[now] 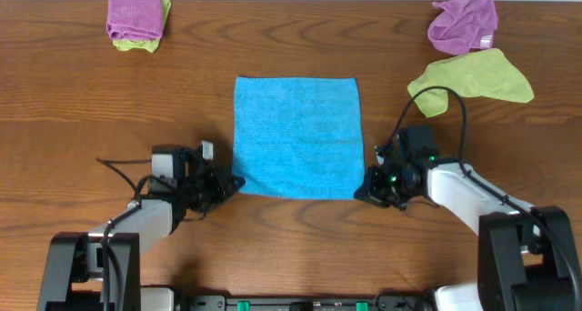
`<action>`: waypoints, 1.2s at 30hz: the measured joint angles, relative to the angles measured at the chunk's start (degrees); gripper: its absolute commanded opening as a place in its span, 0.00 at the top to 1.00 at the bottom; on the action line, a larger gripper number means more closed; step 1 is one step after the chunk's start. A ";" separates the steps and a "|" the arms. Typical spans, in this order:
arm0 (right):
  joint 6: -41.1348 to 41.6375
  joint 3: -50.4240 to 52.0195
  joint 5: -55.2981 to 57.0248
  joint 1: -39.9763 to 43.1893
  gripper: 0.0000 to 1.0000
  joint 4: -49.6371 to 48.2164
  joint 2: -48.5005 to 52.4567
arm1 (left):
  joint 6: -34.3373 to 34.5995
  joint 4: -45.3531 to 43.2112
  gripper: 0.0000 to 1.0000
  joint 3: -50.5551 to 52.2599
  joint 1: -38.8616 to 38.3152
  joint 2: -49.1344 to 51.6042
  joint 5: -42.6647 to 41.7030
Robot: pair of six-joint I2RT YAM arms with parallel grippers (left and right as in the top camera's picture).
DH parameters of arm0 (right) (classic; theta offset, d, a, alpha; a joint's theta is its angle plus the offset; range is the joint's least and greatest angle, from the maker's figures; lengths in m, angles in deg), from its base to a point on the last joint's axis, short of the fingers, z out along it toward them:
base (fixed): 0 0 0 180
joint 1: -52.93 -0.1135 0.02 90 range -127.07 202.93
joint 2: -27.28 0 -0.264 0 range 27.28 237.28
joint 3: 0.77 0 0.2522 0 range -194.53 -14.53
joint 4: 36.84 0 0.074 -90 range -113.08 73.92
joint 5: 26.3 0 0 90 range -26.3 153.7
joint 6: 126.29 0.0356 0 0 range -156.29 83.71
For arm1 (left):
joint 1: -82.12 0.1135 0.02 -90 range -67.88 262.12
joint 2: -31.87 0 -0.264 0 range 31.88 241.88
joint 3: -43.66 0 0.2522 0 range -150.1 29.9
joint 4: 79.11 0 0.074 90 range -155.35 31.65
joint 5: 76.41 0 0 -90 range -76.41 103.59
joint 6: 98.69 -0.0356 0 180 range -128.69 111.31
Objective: Fold the cloth
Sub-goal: 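Grasp the bottom corners and fold them up over the top edge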
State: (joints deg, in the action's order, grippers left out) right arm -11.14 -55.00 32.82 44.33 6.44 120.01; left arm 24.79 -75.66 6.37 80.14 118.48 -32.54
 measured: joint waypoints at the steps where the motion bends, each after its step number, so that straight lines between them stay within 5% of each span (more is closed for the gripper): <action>1: -0.20 -1.40 0.39 0.00 0.99 0.72 0.00 | 0.02 -0.07 0.94 -1.55 0.00 0.00 -0.57; 16: -1.75 -13.49 4.83 -1.29 0.98 -6.23 0.48 | -0.74 -0.20 0.94 -14.34 0.00 1.20 7.61; 36: -1.73 -45.16 9.38 -0.68 0.98 -4.57 27.52 | -7.63 8.55 0.94 -53.00 -0.04 34.42 8.61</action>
State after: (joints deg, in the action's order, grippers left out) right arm -12.87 -100.16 42.20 43.65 1.87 147.53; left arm 17.16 -67.11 -46.63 80.10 152.91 -23.93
